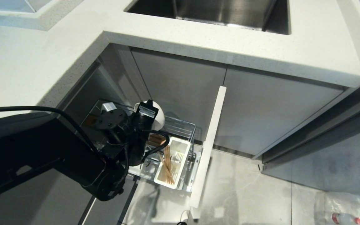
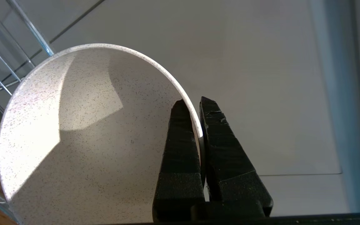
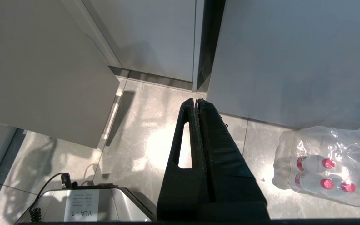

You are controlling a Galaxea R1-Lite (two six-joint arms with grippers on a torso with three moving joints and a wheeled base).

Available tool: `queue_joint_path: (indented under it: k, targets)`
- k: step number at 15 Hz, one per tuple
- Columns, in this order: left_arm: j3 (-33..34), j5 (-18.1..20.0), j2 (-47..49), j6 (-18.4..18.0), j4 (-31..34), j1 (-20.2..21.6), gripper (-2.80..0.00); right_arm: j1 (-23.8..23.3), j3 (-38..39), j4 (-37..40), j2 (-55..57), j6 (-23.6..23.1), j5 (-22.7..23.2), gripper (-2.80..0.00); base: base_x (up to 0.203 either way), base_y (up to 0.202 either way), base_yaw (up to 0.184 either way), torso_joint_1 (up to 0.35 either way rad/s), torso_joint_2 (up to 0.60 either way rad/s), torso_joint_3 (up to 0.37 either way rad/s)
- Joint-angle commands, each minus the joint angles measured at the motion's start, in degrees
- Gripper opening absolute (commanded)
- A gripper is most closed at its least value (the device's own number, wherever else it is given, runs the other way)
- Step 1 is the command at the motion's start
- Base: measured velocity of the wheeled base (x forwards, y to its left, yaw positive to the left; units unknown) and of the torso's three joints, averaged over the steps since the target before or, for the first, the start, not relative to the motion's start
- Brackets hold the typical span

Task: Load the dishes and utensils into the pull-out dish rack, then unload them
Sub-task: Pick up the bowl and place it in the cupboard

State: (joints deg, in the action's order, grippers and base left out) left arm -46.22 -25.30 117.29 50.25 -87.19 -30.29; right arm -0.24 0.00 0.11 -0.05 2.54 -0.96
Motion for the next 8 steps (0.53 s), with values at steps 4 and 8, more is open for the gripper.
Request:
queue_joint_path:
  k: [4, 8]
  targets:
    - [-1.1, 1.9, 1.0, 2.4, -0.5, 1.8, -2.80, 0.1, 0.1, 0.1, 0.0, 0.0, 0.0, -2.80, 0.000, 0.000, 0.000, 0.000, 0.00, 0.000]
    - [-2.8, 3.2, 1.0, 3.1, -0.5, 2.3, -2.80, 0.0, 0.1, 0.1, 0.0, 0.0, 0.0, -2.80, 0.000, 0.000, 0.000, 0.000, 0.00, 0.000]
